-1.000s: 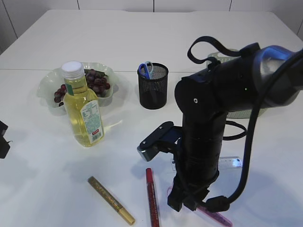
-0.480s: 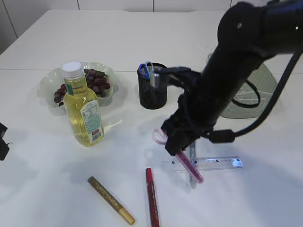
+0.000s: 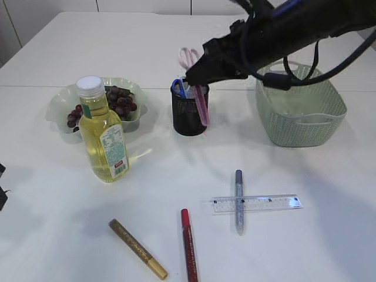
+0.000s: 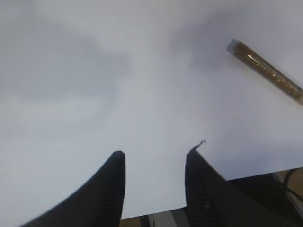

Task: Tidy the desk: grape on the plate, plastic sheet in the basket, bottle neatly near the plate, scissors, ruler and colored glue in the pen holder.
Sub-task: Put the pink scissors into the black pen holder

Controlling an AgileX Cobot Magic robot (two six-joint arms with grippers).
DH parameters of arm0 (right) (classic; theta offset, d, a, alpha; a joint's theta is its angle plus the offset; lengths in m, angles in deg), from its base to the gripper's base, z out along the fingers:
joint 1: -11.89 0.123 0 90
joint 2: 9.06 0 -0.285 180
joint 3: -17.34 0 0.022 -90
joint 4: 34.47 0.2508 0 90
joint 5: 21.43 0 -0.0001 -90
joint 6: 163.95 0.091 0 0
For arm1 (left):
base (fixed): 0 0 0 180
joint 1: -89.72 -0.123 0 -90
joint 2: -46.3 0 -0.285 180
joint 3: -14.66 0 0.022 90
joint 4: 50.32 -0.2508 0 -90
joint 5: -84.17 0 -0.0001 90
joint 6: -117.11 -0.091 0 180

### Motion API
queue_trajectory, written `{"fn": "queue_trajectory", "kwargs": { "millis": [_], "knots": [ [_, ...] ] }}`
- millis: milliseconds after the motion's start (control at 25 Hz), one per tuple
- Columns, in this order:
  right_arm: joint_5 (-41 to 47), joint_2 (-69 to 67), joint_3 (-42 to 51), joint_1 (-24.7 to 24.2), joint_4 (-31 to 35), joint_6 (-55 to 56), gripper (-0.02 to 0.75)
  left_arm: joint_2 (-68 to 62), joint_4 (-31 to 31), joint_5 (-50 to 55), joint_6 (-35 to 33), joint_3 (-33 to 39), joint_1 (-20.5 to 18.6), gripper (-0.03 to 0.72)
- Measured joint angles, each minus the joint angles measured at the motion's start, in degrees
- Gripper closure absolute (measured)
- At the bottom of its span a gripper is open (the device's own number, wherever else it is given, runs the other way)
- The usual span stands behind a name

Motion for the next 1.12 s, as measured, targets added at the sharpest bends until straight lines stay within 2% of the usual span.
{"fn": "queue_trajectory", "kwargs": {
  "millis": [240, 680, 840, 1120],
  "knots": [
    [-5.18, -2.21, -0.13, -2.92, 17.20, -16.07, 0.530, 0.00, 4.60, 0.64, 0.00, 0.00, 0.00, 0.380],
    [-8.88, -9.40, -0.42, -3.07, 45.01, -48.68, 0.530, 0.00, 5.91, 1.00, 0.00, 0.00, 0.00, 0.380],
    [-10.29, -12.28, -3.09, -3.07, 46.91, -55.03, 0.530, 0.00, 6.00, 1.12, 0.00, 0.00, 0.00, 0.380],
    [-11.02, -19.02, -11.35, -3.07, 47.72, -58.72, 0.530, 0.00, 6.04, 1.12, 0.00, 0.00, 0.00, 0.380]
  ]
}}
